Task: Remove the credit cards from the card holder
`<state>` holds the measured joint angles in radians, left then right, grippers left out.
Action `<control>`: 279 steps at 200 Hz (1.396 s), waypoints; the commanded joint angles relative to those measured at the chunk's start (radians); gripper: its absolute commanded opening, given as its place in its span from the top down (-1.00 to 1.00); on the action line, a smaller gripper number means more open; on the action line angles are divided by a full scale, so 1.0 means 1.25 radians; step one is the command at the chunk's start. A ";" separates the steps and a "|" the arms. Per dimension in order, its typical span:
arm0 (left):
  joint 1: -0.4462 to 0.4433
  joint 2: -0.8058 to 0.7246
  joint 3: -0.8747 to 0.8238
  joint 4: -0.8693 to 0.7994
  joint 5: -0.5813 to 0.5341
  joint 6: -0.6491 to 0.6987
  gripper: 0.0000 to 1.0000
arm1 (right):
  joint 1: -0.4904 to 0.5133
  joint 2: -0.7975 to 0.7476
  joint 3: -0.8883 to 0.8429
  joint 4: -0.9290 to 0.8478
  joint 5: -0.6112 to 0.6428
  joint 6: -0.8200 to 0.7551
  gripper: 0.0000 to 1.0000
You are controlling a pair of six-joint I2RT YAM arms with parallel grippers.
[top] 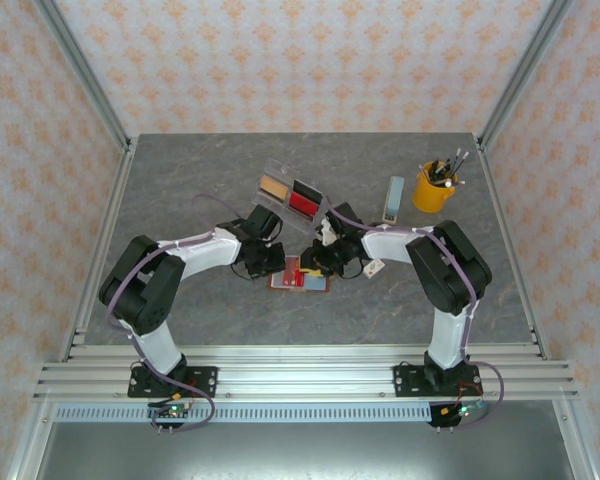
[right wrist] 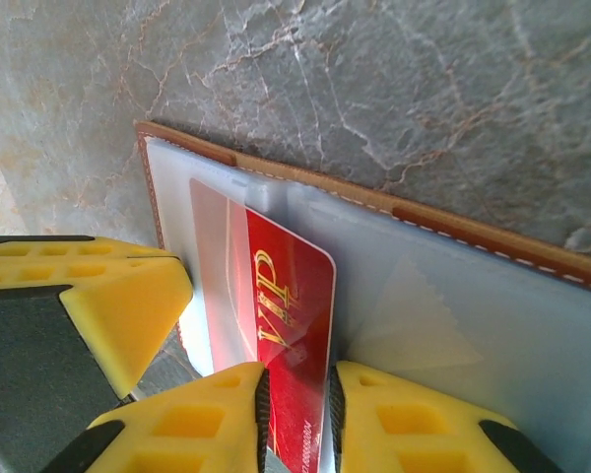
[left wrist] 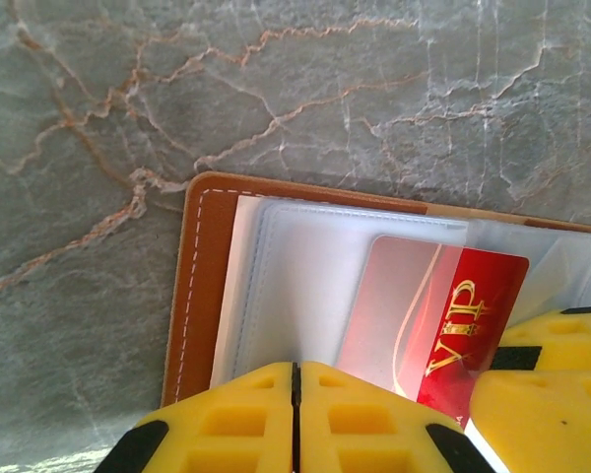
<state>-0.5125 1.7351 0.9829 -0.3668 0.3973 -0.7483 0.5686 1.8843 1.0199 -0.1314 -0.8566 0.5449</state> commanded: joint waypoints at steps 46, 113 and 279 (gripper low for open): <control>0.000 0.049 -0.042 -0.008 -0.034 -0.030 0.82 | -0.001 0.033 -0.020 0.100 -0.014 0.054 0.56; 0.014 0.015 -0.040 -0.024 -0.049 -0.030 0.77 | -0.010 -0.043 -0.037 -0.004 0.078 -0.012 0.91; 0.211 -0.319 0.006 -0.242 -0.173 0.138 -0.64 | -0.035 -0.234 0.257 -0.393 0.337 -0.445 1.00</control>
<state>-0.2768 1.4029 0.9958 -0.5484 0.2756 -0.6617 0.5247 1.5719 1.2564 -0.5640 -0.5400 0.0998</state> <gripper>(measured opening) 0.769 0.043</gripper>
